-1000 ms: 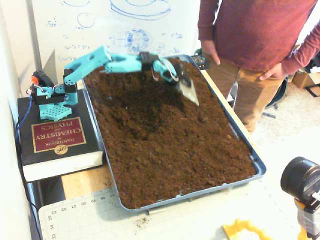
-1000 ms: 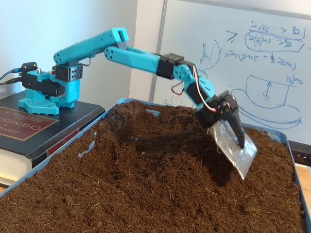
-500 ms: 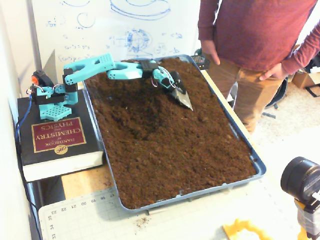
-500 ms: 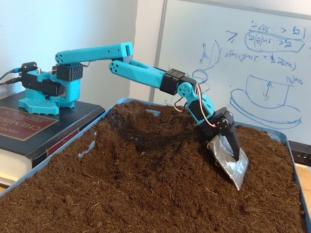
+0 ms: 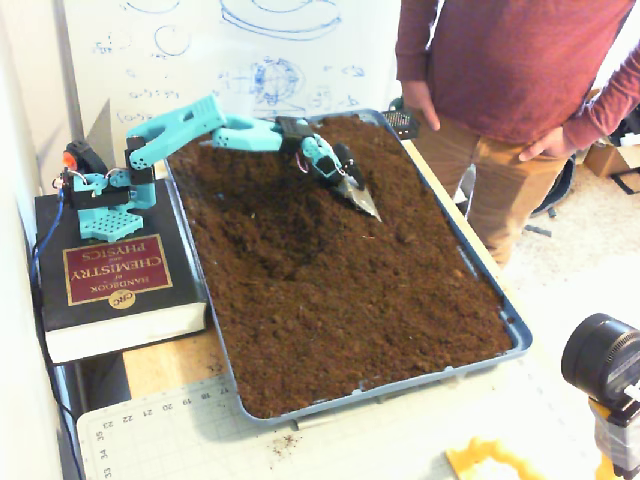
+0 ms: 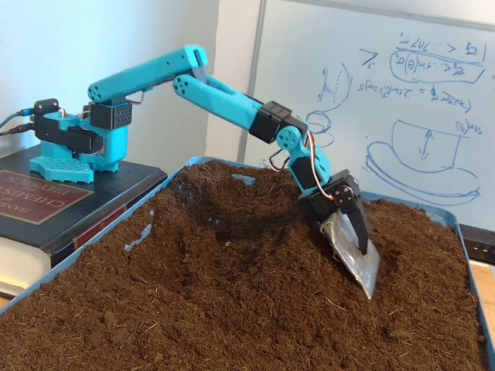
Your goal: Build a berm.
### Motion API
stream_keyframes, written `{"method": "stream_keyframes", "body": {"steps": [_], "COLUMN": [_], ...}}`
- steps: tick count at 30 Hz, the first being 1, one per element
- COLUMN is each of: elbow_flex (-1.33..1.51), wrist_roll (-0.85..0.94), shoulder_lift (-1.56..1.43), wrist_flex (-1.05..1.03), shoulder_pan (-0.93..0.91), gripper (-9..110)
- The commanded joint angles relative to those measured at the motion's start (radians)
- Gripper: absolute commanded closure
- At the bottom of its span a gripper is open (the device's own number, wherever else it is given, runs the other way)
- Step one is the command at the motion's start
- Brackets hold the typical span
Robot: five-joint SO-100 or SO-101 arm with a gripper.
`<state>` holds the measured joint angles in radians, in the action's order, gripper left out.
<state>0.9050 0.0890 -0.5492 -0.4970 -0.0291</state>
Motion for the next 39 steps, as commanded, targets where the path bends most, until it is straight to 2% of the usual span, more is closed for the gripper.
{"method": "stream_keyframes", "body": {"steps": [1,22,31,39], "elbow_flex": [0.115,0.436,0.334,0.135], "wrist_roll": [0.018,0.009,-0.015,-0.256], "shoulder_lift": [-0.146,-0.413,-0.503,-0.442], "wrist_flex": [-0.014,-0.014,-0.012,-0.011], "shoulder_pan": [0.008,0.008,0.008,0.106], "gripper": [101,101,101,101]}}
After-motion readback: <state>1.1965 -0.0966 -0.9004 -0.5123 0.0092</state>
